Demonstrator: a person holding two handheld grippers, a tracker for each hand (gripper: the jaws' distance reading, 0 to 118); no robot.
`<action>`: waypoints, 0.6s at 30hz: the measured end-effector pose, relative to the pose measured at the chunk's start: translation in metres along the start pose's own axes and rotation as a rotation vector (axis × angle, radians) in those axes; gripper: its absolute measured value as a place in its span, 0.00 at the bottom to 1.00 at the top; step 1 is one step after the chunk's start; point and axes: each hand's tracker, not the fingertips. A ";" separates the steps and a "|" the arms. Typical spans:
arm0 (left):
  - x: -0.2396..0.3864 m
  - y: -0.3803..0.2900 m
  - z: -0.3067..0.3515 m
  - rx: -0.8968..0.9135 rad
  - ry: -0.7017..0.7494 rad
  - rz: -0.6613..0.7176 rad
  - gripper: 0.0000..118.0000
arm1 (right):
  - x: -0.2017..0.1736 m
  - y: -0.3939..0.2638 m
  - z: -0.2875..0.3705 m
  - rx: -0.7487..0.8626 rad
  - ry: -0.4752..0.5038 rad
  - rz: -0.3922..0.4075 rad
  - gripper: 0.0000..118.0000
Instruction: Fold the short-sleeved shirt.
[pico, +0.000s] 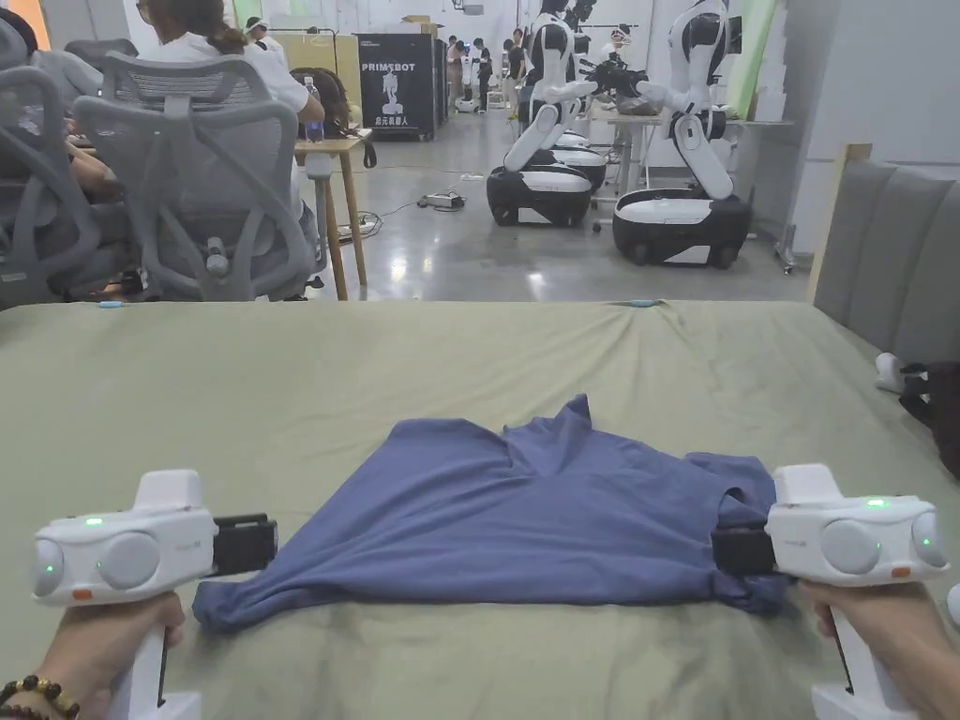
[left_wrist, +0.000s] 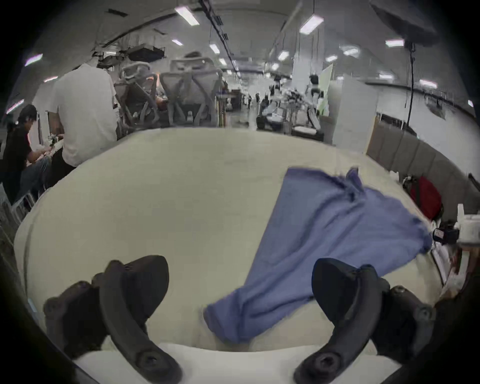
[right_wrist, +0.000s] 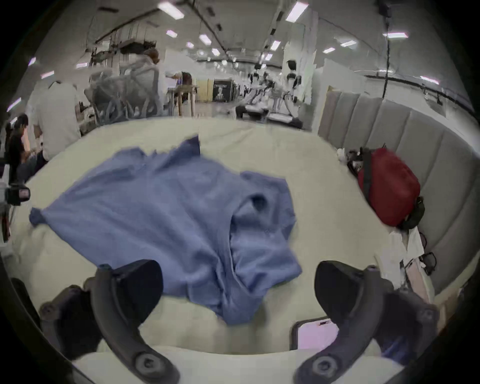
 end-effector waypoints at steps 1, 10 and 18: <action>0.001 0.006 0.005 0.005 0.008 -0.002 0.91 | 0.000 0.007 0.005 0.017 -0.016 -0.001 0.91; -0.006 0.022 0.017 0.048 0.078 0.030 0.00 | -0.008 0.026 0.033 0.099 -0.026 0.011 0.00; -0.022 -0.011 -0.034 -0.117 0.100 0.053 0.85 | -0.021 0.017 0.034 0.068 -0.004 0.020 0.00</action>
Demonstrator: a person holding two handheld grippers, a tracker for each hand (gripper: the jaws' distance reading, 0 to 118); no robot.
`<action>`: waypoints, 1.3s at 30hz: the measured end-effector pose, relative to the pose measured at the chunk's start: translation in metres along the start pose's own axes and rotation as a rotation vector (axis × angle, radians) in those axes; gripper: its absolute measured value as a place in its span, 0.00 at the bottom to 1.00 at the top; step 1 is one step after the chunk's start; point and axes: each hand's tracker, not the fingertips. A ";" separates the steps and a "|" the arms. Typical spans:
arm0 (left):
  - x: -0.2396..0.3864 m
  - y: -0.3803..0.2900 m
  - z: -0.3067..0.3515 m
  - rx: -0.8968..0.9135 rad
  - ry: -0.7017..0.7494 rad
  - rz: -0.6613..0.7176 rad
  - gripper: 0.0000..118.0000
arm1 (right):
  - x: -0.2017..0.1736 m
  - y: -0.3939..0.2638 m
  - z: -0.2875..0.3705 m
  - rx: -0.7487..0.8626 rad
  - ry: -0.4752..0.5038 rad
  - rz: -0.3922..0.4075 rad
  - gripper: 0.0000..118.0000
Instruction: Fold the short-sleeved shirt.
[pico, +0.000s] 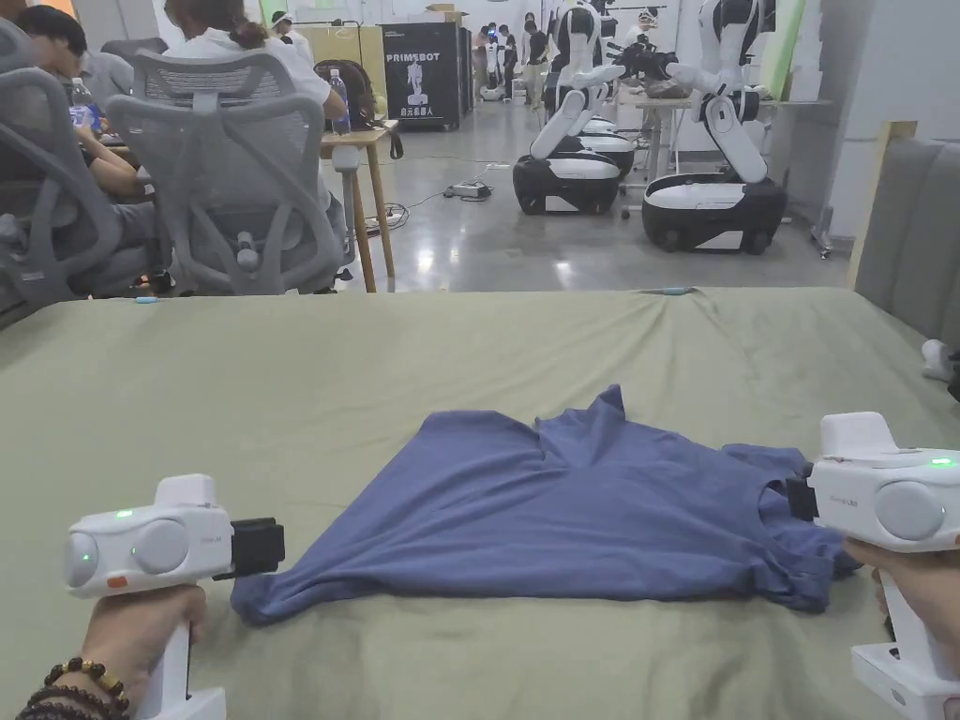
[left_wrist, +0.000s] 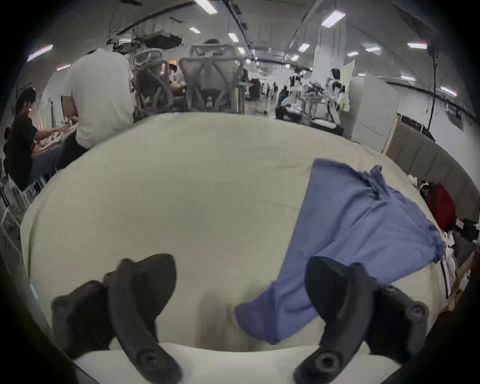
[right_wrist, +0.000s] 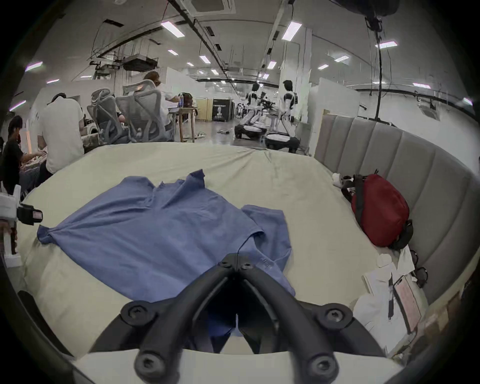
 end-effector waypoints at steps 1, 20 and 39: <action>0.000 -0.003 -0.005 -0.024 0.012 0.007 0.83 | -0.001 -0.001 -0.001 -0.006 0.004 0.002 0.00; 0.023 0.029 0.015 0.024 -0.105 -0.070 0.00 | 0.006 0.019 -0.039 -0.043 0.015 0.045 0.00; 0.036 0.050 -0.040 0.009 -0.123 -0.050 0.00 | -0.010 0.136 -0.282 -0.191 0.182 0.166 0.69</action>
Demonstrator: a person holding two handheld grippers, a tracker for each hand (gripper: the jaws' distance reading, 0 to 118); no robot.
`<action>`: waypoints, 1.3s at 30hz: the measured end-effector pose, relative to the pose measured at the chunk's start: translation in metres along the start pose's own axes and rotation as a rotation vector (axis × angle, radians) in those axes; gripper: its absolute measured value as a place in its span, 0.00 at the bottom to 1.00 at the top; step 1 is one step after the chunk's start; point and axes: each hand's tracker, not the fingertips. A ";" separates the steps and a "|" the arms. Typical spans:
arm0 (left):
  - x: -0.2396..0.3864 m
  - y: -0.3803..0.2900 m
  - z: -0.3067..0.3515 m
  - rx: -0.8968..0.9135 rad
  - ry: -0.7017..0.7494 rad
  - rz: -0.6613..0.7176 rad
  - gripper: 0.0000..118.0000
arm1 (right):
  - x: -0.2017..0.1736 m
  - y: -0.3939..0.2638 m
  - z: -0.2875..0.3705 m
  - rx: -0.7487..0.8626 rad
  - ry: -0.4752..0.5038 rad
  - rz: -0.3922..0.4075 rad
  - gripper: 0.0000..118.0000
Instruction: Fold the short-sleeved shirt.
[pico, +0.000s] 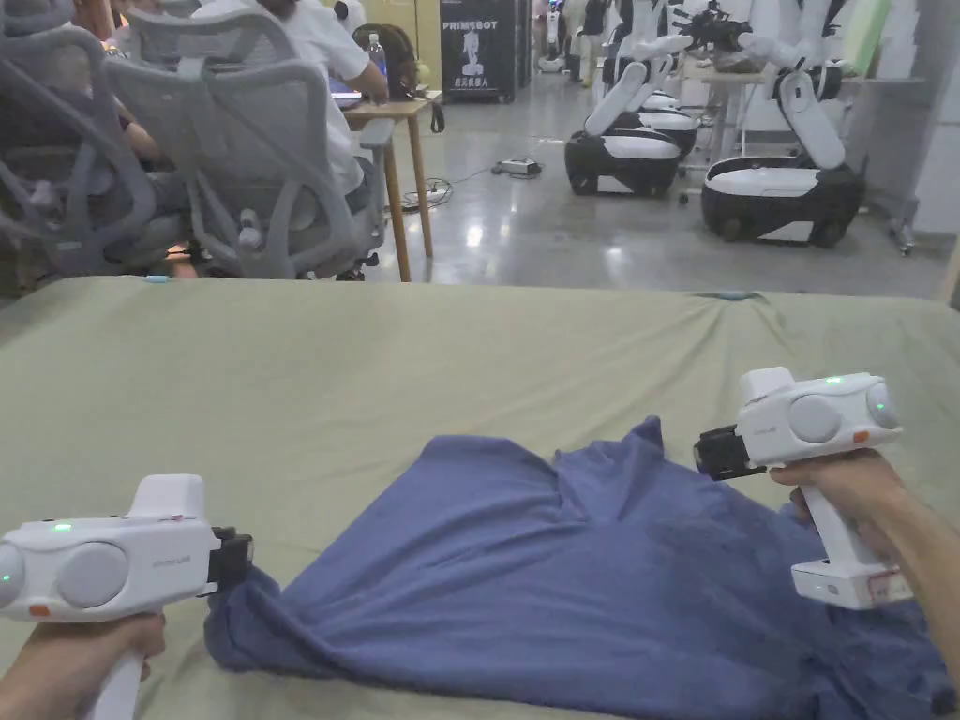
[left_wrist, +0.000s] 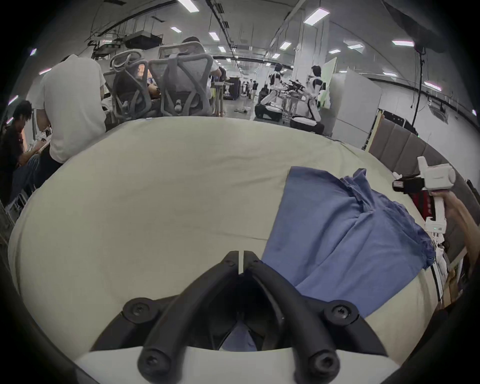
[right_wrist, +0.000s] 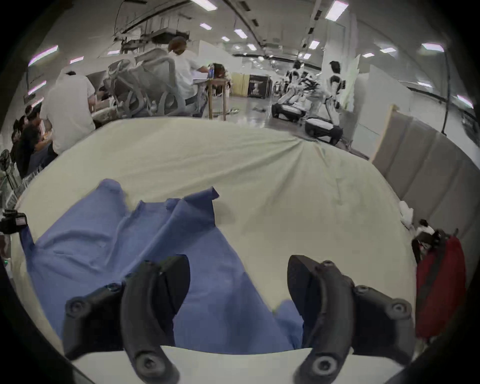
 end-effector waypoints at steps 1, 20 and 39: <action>0.000 0.001 -0.004 -0.005 0.005 0.002 0.00 | 0.000 0.000 -0.012 -0.021 0.010 0.010 0.70; 0.013 0.062 0.023 0.108 -0.030 0.044 0.00 | -0.006 0.041 0.072 0.047 0.025 0.029 0.01; 0.069 0.410 0.146 0.580 -0.019 -0.106 0.00 | 0.088 0.237 0.385 0.553 -0.362 -0.138 0.01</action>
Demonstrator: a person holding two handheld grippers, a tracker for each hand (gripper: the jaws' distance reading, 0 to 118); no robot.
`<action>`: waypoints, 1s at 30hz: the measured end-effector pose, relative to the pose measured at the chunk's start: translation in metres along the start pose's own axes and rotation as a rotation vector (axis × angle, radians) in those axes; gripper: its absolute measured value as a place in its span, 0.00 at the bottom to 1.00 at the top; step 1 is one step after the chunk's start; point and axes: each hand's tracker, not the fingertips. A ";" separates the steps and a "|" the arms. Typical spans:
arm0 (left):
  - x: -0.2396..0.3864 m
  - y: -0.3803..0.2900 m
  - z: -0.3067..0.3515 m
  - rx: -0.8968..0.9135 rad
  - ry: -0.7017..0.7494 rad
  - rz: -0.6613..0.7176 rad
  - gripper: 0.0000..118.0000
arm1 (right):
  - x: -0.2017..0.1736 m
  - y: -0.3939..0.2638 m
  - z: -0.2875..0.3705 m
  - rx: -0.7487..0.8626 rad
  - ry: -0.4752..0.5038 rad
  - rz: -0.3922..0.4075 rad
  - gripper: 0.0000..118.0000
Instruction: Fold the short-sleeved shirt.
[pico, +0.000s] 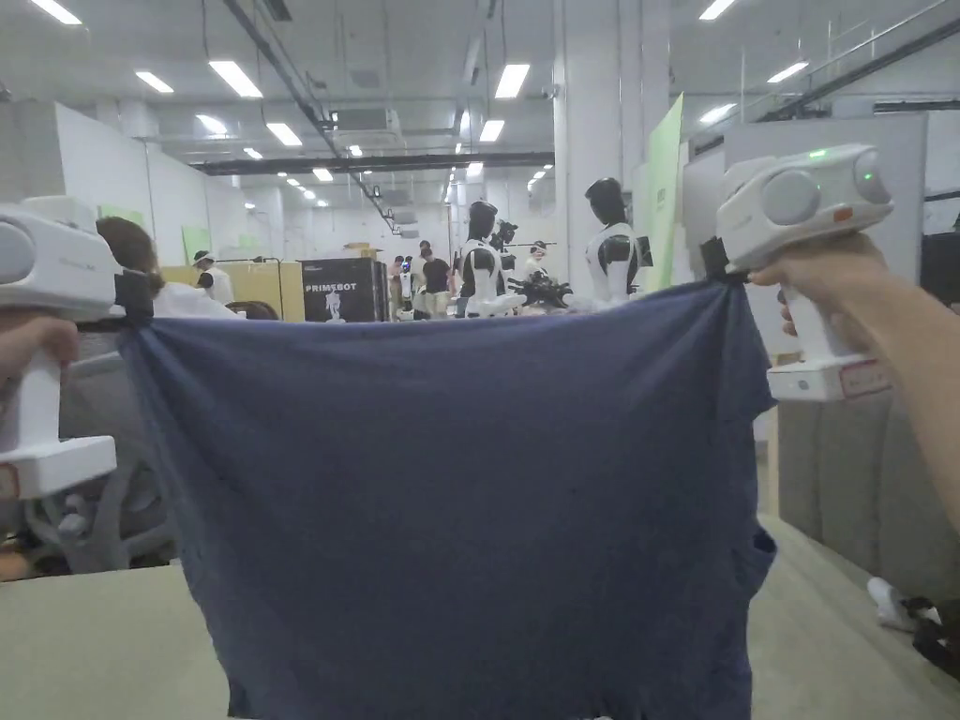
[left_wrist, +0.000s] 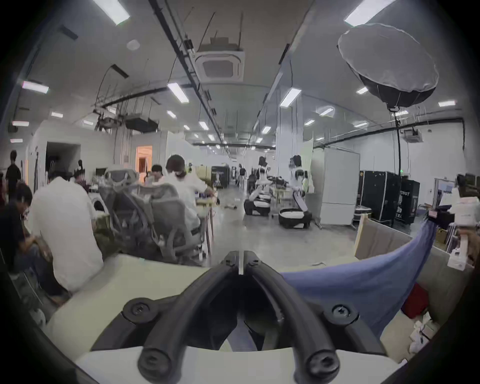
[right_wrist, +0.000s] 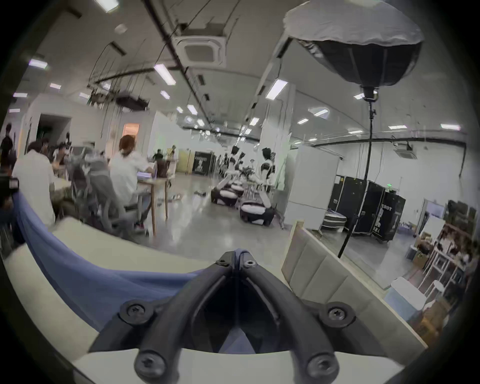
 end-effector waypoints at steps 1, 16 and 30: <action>0.001 0.007 -0.004 0.017 0.009 -0.010 0.00 | 0.001 0.007 0.003 0.030 -0.012 -0.005 0.01; -0.007 0.032 -0.014 0.098 0.034 -0.006 0.00 | 0.005 0.040 -0.010 0.124 -0.043 -0.037 0.01; -0.012 -0.097 -0.045 -0.083 0.029 -0.011 0.00 | -0.040 -0.101 -0.076 -0.058 0.023 -0.066 0.01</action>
